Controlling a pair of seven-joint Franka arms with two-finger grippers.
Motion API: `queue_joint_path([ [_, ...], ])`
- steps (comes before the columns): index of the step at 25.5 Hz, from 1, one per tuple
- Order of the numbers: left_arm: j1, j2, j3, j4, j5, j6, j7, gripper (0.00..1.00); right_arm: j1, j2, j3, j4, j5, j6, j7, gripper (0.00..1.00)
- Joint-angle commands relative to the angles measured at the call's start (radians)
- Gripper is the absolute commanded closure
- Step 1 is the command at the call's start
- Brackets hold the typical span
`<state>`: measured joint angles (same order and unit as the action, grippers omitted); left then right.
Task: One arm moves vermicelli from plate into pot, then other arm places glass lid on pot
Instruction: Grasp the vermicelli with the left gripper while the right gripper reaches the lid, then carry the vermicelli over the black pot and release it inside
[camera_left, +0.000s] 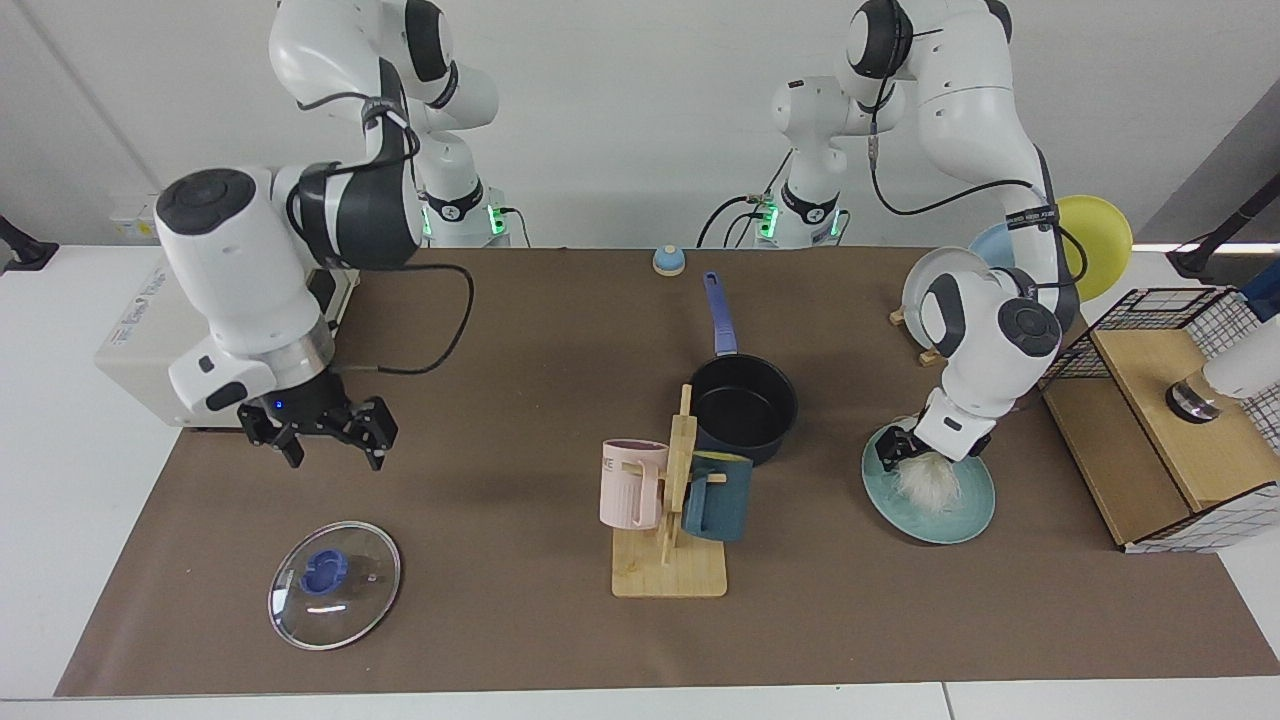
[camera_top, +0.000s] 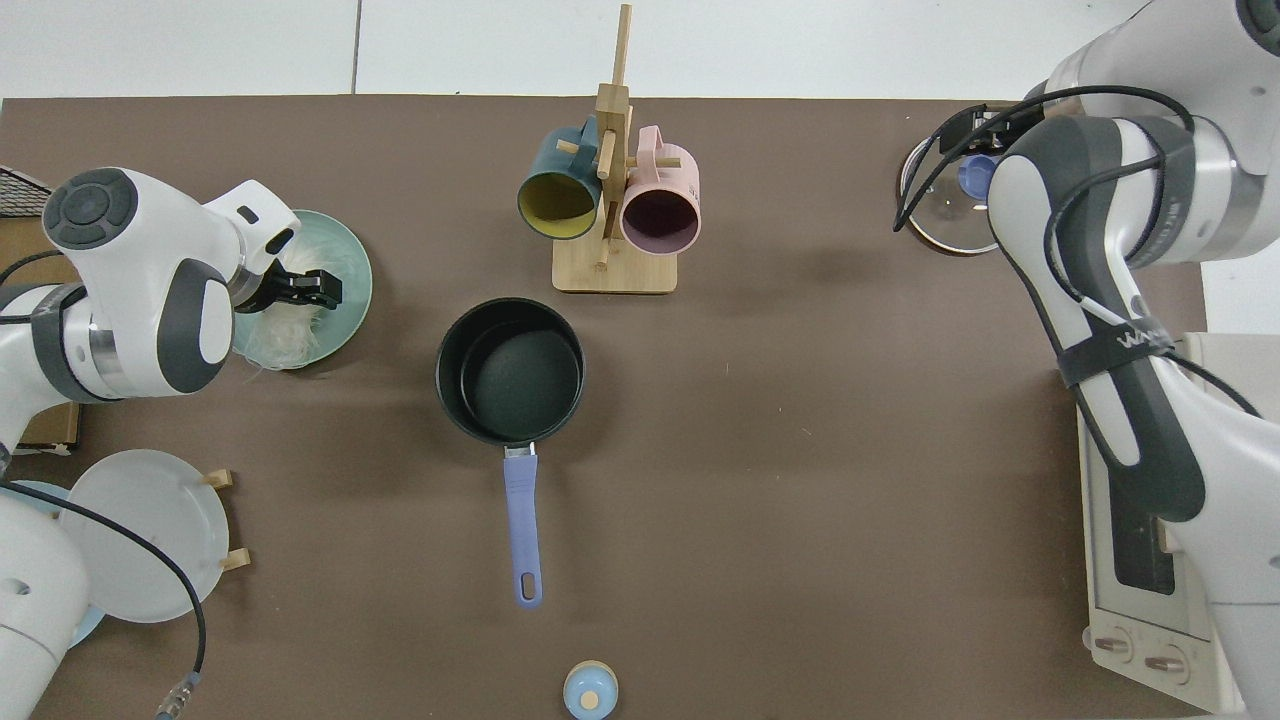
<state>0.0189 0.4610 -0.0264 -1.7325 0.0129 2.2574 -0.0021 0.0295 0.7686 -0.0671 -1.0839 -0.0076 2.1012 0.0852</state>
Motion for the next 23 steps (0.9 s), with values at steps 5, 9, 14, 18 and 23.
queue_joint_path([
  [5,0.019,-0.001,0.002,0.099,-0.011,-0.12,0.071,1.0,-0.066,0.06,0.012,0.045,0.006,0.063,-0.07,0.0],
  [9,0.012,-0.05,-0.01,0.142,-0.004,-0.24,0.073,1.0,-0.071,0.07,0.012,0.027,0.006,0.068,-0.07,0.0],
  [14,-0.01,-0.125,-0.015,0.113,-0.007,-0.278,0.073,1.0,-0.075,0.069,0.012,-0.028,0.011,0.095,-0.074,0.01],
  [18,-0.037,-0.191,-0.021,0.056,-0.008,-0.306,0.07,1.0,-0.069,0.069,0.01,-0.056,0.006,0.157,-0.103,0.01],
  [23,-0.088,-0.243,-0.023,-0.038,-0.013,-0.271,0.016,1.0,-0.065,0.057,0.012,-0.088,0.009,0.177,-0.154,0.01],
])
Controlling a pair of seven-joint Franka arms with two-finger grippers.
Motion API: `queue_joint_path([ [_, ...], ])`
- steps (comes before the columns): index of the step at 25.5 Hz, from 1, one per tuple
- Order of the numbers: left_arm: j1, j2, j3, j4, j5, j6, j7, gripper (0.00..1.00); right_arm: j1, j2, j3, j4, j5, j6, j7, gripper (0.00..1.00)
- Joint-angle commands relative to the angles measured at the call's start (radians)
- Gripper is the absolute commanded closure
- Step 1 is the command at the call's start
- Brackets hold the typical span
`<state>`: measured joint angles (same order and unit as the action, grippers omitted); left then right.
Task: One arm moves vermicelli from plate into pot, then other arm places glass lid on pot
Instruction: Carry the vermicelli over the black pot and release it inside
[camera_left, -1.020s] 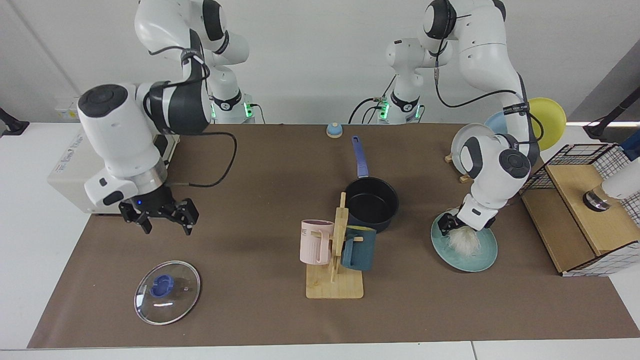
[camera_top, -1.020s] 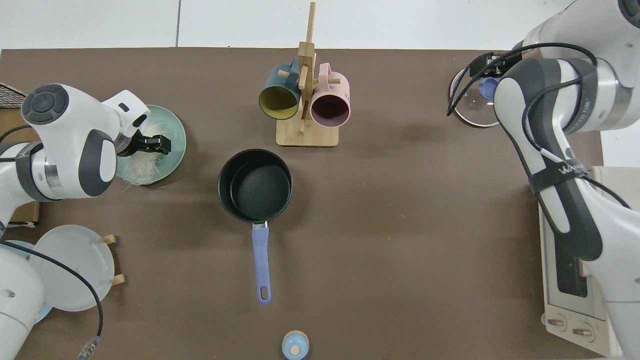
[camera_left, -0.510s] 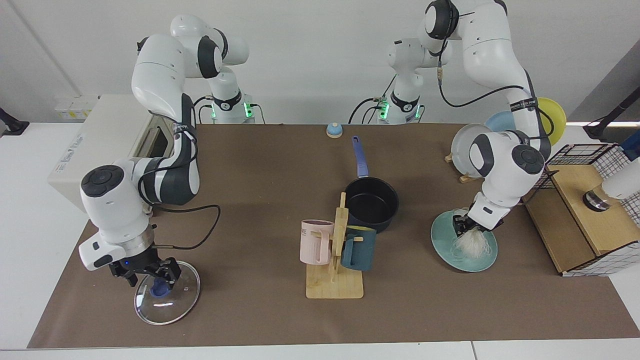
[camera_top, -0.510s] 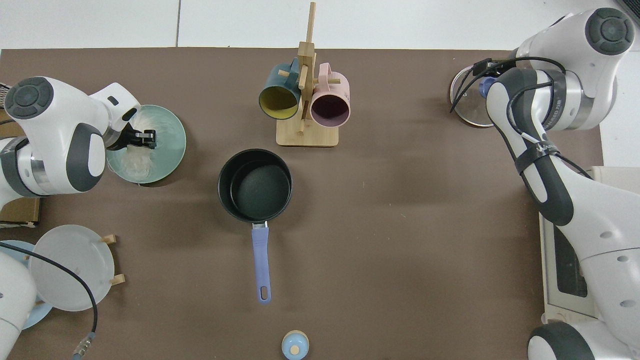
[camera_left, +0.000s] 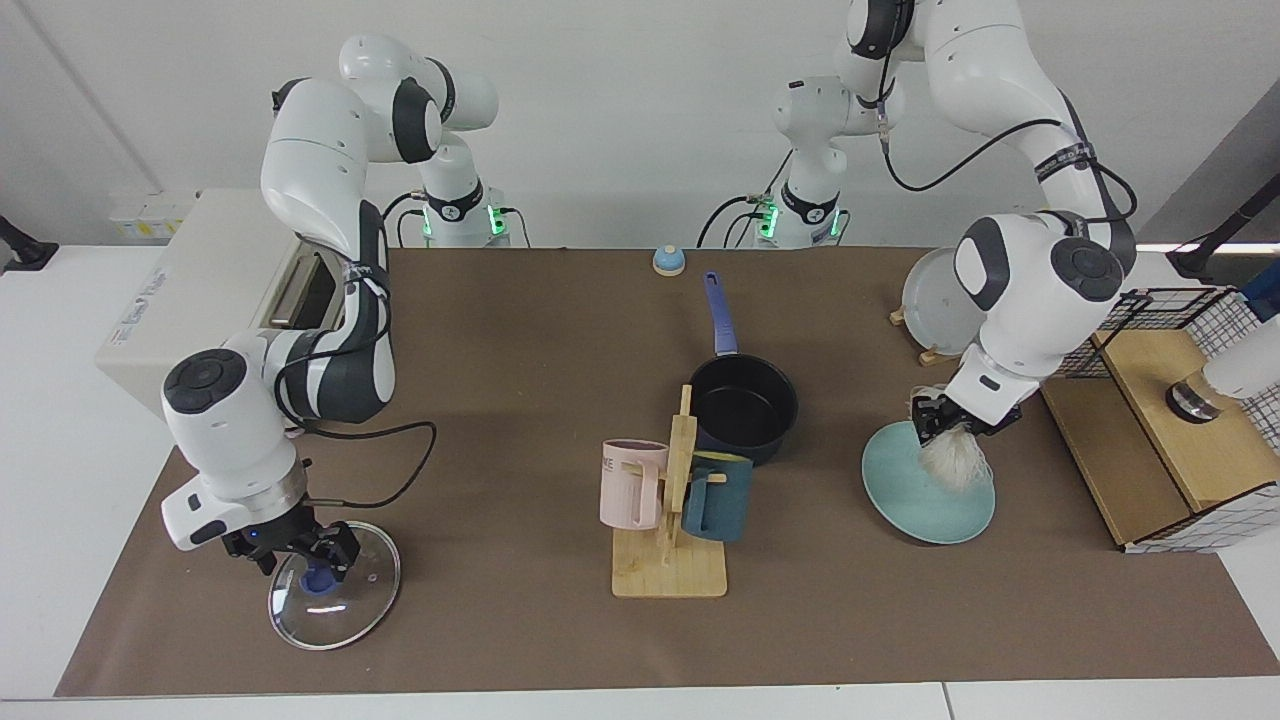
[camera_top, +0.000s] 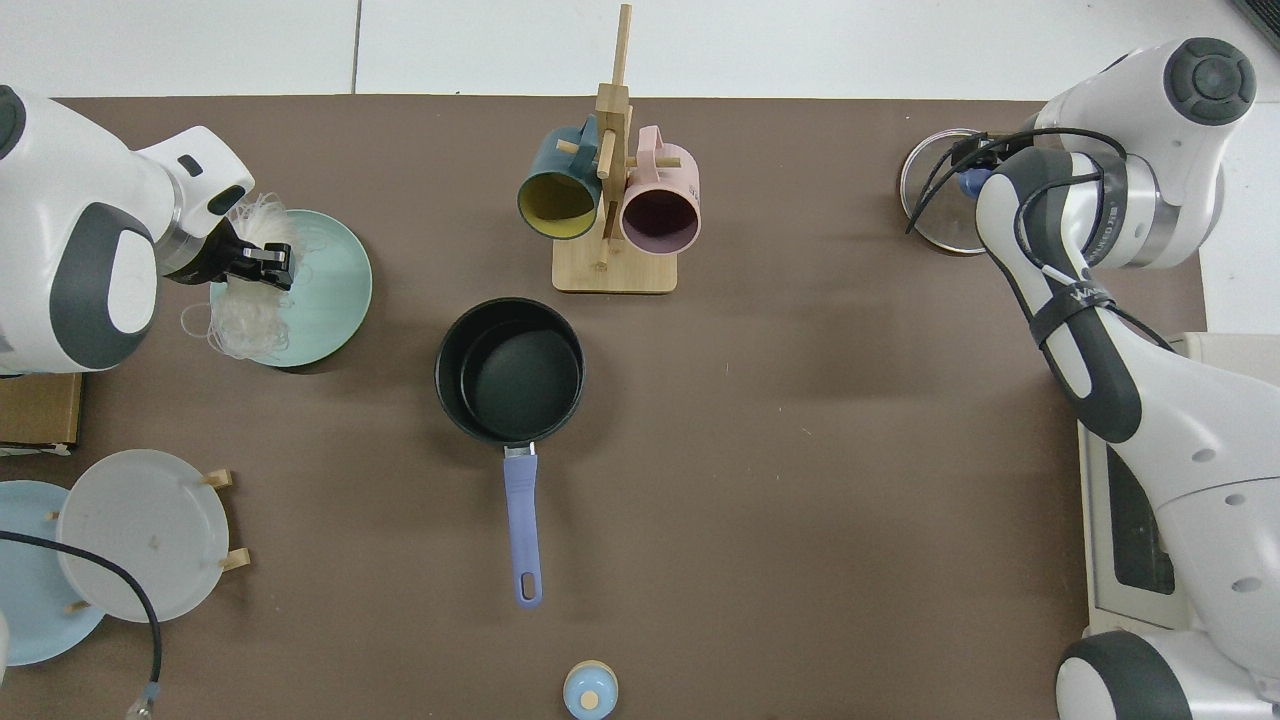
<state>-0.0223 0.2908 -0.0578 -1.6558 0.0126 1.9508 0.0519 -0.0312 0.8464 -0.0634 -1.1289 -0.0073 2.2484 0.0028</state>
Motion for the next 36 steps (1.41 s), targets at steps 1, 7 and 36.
queue_joint_path([
  [1,-0.059,-0.079,0.007,-0.119,-0.013,0.034,-0.064,1.0,-0.004,-0.024,0.008,-0.045,0.009,0.03,-0.088,0.01],
  [7,-0.111,-0.085,-0.069,-0.128,-0.013,0.034,-0.272,1.0,-0.006,-0.035,0.008,-0.066,0.01,0.028,-0.176,0.0],
  [36,-0.111,-0.022,-0.255,-0.328,0.0,0.339,-0.57,1.0,0.001,-0.038,0.008,-0.069,0.044,0.027,-0.178,0.94],
])
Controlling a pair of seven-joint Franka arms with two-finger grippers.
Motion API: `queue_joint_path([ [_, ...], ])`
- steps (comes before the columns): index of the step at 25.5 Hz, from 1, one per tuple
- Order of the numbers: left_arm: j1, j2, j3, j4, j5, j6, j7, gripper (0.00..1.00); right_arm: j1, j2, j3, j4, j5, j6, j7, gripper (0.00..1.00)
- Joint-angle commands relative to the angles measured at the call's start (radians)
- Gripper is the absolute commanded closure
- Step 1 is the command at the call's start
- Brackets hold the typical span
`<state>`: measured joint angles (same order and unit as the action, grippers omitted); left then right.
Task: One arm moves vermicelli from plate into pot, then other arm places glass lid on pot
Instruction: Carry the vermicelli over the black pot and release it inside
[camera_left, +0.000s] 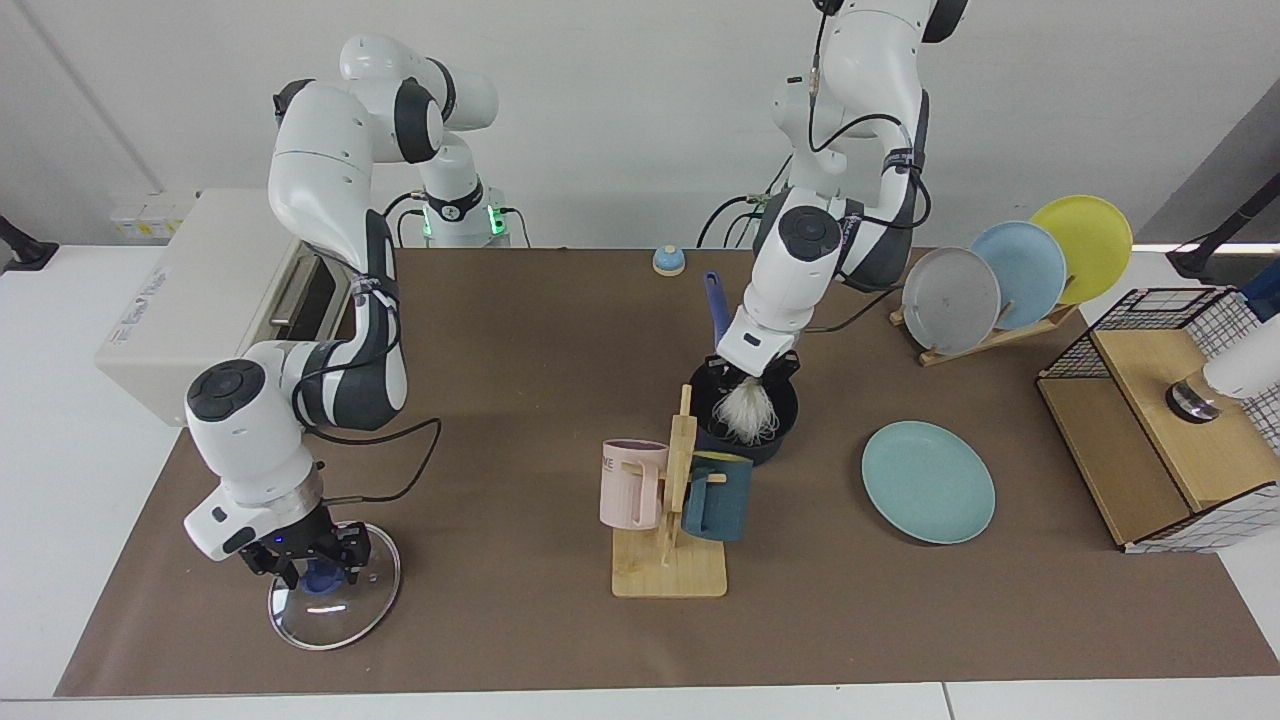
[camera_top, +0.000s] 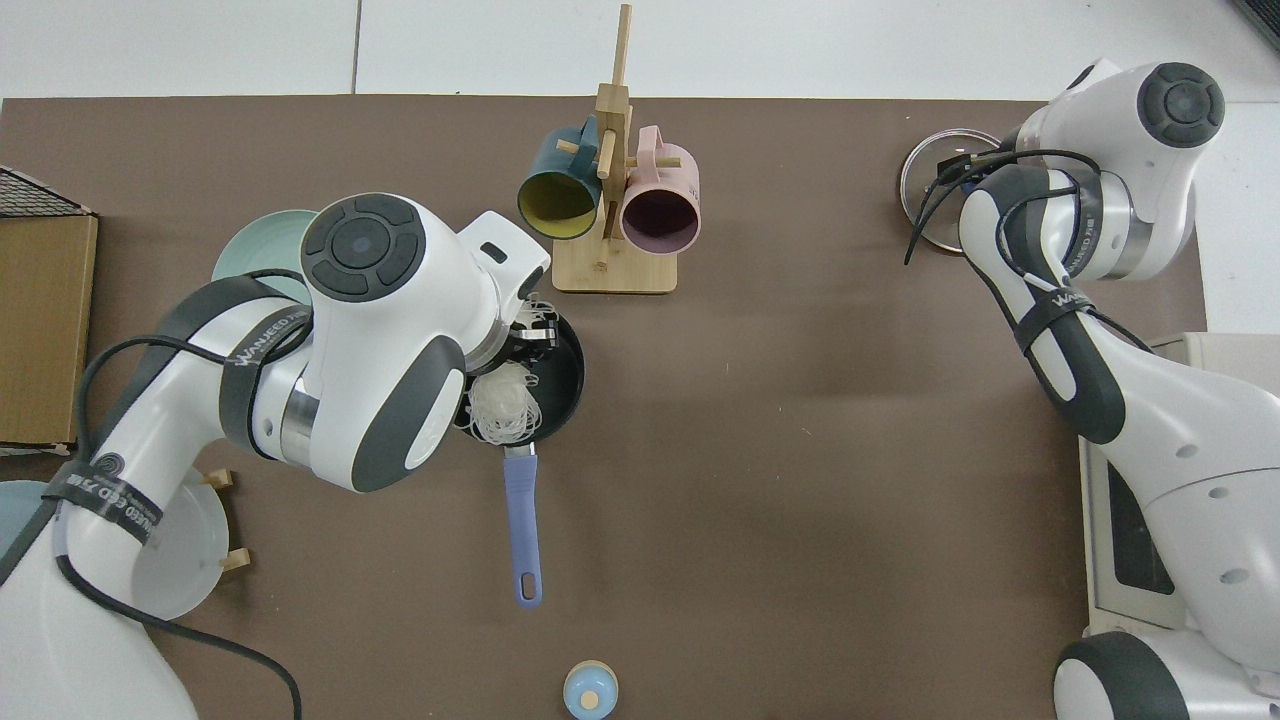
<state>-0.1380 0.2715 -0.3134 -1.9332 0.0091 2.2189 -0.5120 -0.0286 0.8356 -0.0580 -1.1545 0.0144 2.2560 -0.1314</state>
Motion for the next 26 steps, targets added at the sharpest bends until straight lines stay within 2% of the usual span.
queue_joint_path([
  [1,0.008,0.005,0.0,-0.05,0.003,0.071,-0.005,1.0,-0.002,-0.029,0.003,-0.044,0.022,0.019,-0.043,1.0],
  [2,0.011,0.008,0.0,-0.05,0.003,0.073,-0.002,1.0,-0.004,-0.029,0.003,-0.042,0.021,0.019,-0.042,1.0],
  [3,0.011,0.008,0.0,-0.049,0.003,0.071,0.001,0.88,-0.004,-0.032,0.003,-0.042,0.021,0.016,-0.043,1.0],
  [5,0.012,0.008,0.002,-0.049,0.003,0.071,0.007,0.0,-0.004,-0.058,0.003,-0.042,0.021,-0.001,-0.04,1.0],
  [7,0.017,0.008,0.004,-0.043,0.003,0.071,0.006,0.0,0.004,-0.093,0.003,-0.044,0.022,-0.012,-0.04,1.0],
  [13,0.018,-0.004,0.01,0.003,0.003,0.048,-0.008,0.0,0.032,-0.225,0.004,-0.073,0.029,-0.182,0.027,1.0],
  [20,0.052,-0.054,0.022,0.121,0.005,-0.136,0.021,0.0,0.082,-0.545,0.003,-0.344,0.025,-0.254,0.157,1.0],
  [24,0.09,-0.049,0.023,0.2,0.005,-0.203,0.147,0.0,0.125,-0.705,0.004,-0.488,0.027,-0.305,0.194,1.0],
  [26,0.109,-0.047,0.046,0.214,0.005,-0.216,0.208,0.0,0.165,-0.754,0.003,-0.534,0.024,-0.308,0.271,1.0],
])
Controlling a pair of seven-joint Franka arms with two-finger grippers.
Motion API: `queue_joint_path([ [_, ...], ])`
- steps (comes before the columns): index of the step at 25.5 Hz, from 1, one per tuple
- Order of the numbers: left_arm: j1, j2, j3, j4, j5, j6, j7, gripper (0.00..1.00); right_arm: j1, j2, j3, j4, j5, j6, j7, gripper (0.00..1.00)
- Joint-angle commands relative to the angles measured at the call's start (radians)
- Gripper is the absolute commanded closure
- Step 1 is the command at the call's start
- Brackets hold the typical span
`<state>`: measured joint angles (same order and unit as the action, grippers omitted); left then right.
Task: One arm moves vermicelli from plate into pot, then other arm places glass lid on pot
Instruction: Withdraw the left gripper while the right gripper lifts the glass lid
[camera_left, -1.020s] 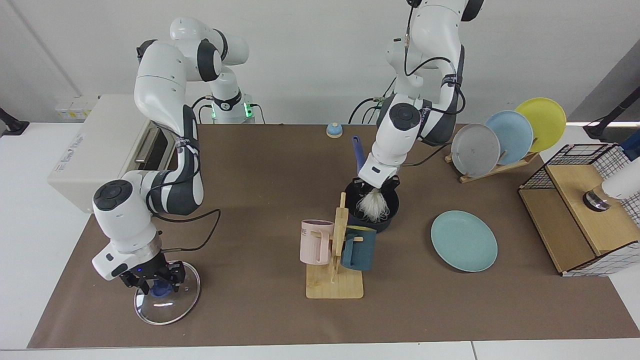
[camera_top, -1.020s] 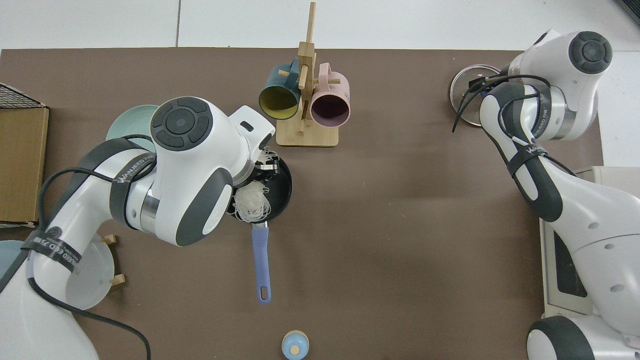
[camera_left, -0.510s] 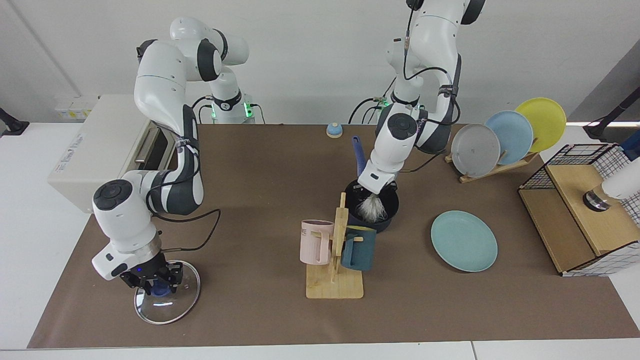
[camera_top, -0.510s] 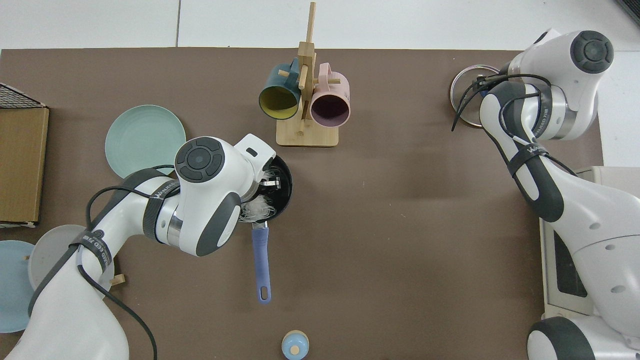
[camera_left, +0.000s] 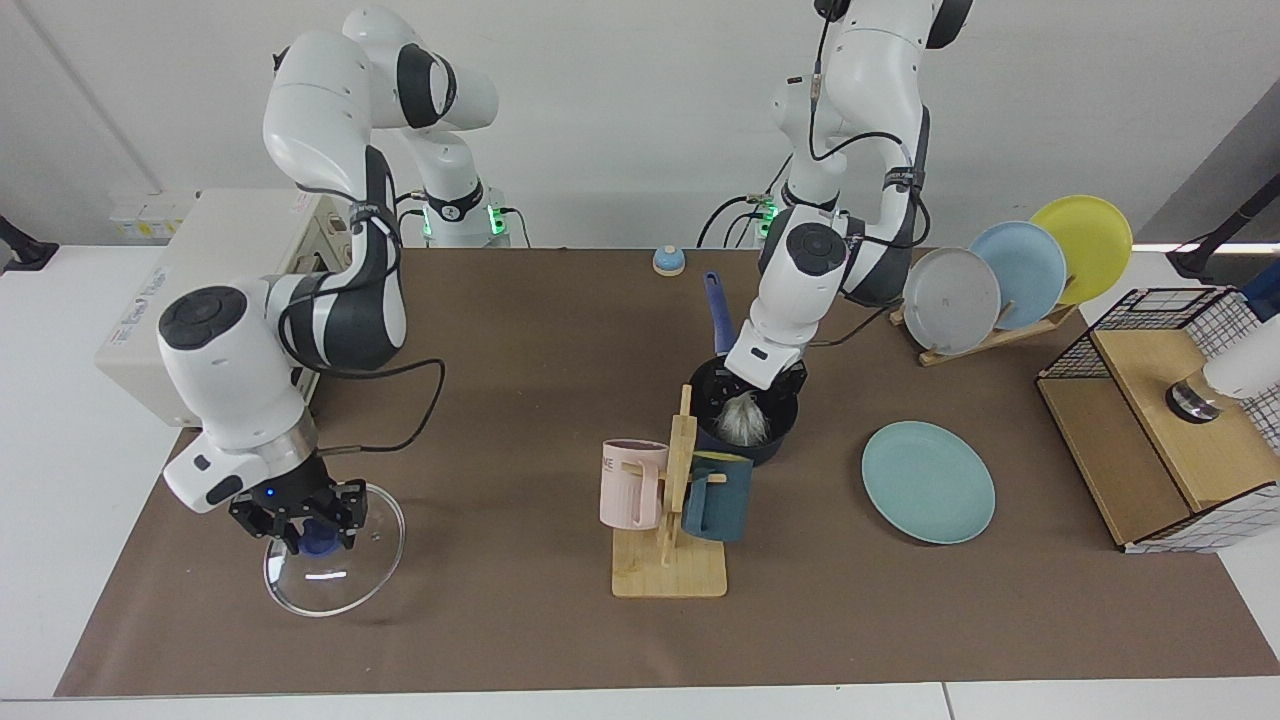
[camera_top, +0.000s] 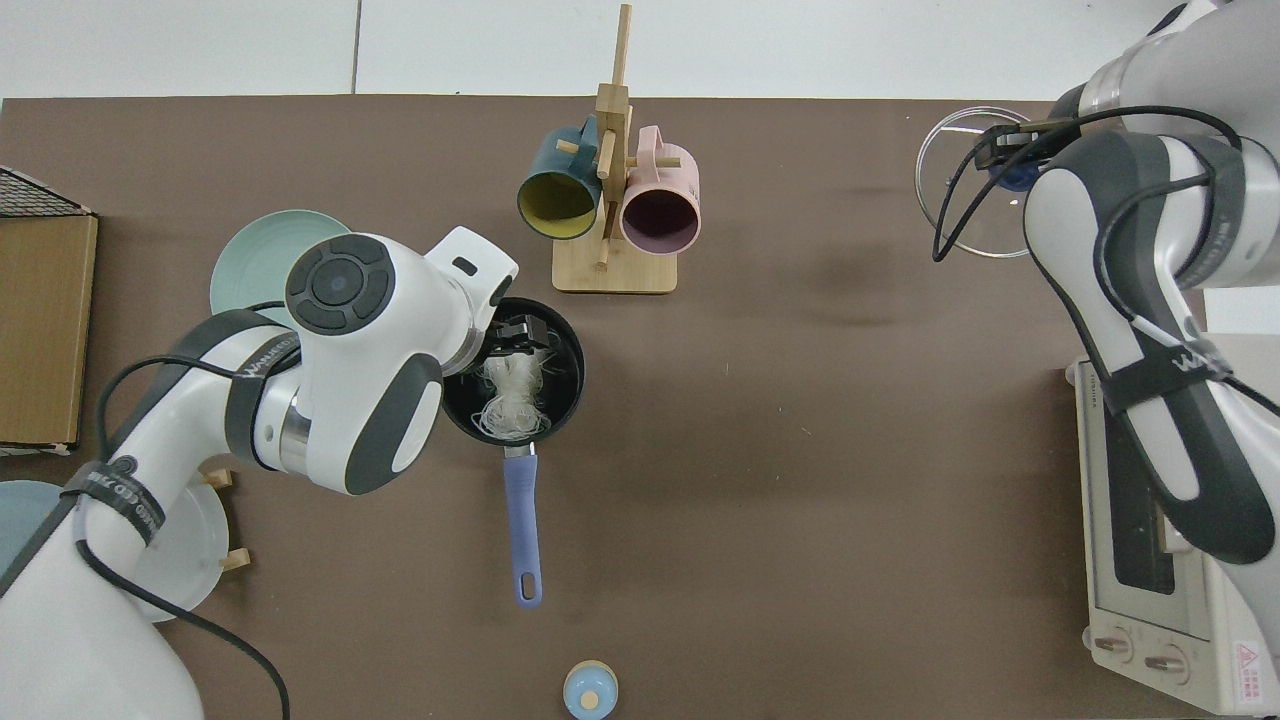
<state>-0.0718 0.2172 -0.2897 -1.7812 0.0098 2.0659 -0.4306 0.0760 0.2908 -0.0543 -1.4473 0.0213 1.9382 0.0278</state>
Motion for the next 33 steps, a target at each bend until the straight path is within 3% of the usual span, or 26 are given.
queue_joint_path([
  [1,0.044,0.007,0.046,0.068,0.004,-0.067,0.168,0.0,0.083,-0.223,-0.001,-0.257,0.011,0.01,0.153,1.0],
  [8,0.041,0.004,0.239,0.071,-0.008,-0.066,0.539,0.0,0.26,-0.222,-0.001,-0.254,-0.038,-0.036,0.375,1.0],
  [11,0.043,0.002,0.297,0.075,-0.008,-0.067,0.575,0.0,0.333,-0.216,0.001,-0.243,-0.072,-0.035,0.461,1.0],
  [13,0.043,0.002,0.326,0.08,-0.01,-0.073,0.573,0.0,0.389,-0.174,-0.001,-0.187,-0.073,-0.048,0.529,1.0],
  [17,0.044,-0.013,0.342,0.127,-0.011,-0.159,0.569,0.0,0.487,-0.047,-0.004,-0.017,-0.073,-0.122,0.647,1.0],
  [23,0.034,-0.076,0.334,0.214,-0.005,-0.357,0.529,0.0,0.594,0.237,-0.015,0.336,-0.076,-0.216,0.834,1.0],
  [26,0.03,-0.134,0.326,0.204,-0.007,-0.391,0.506,0.0,0.672,0.317,-0.033,0.383,-0.11,-0.197,0.883,1.0],
  [33,0.026,-0.15,0.32,0.187,-0.008,-0.415,0.492,0.0,0.72,0.387,-0.045,0.395,-0.124,-0.087,0.883,1.0],
])
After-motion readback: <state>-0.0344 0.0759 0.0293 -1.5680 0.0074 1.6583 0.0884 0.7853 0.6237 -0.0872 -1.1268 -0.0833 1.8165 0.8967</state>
